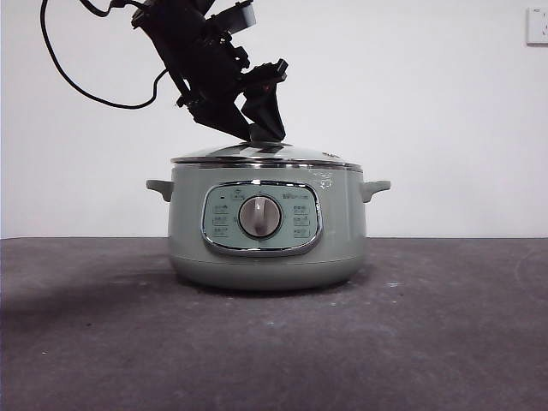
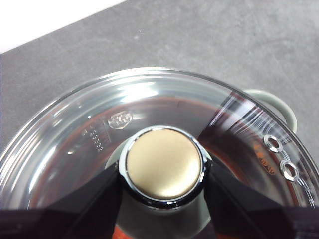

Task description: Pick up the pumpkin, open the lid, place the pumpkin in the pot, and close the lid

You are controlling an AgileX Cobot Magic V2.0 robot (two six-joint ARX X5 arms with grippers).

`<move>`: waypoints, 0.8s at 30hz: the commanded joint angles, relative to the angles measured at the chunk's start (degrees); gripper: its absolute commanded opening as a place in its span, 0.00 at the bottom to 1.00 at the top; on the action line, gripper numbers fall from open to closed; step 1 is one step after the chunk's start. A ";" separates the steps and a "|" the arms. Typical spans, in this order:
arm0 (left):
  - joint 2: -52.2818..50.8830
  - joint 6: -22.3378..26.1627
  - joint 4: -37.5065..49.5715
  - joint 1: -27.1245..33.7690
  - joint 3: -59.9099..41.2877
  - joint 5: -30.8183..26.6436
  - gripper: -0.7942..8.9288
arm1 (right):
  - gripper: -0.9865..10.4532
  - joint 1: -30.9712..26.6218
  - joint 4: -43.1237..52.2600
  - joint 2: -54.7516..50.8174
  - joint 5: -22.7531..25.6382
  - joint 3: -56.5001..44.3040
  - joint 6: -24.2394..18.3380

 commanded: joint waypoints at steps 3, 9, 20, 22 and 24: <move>-0.39 1.09 0.28 0.09 0.50 0.68 0.07 | 0.63 0.09 0.35 -0.07 -0.04 0.02 0.52; -0.39 1.09 -2.08 0.09 0.50 0.48 0.08 | 0.63 0.09 0.33 -0.04 -0.09 0.02 0.52; -0.48 0.83 -3.13 0.09 0.50 0.48 0.54 | 0.63 0.09 0.13 -0.02 -1.29 0.02 0.55; -0.79 0.44 -3.28 0.09 0.50 0.50 0.54 | 0.63 0.09 -0.07 -0.02 -2.32 0.02 0.55; -1.40 0.20 -3.56 0.09 0.50 0.46 0.54 | 0.63 0.09 -0.11 -0.02 -3.02 0.02 0.57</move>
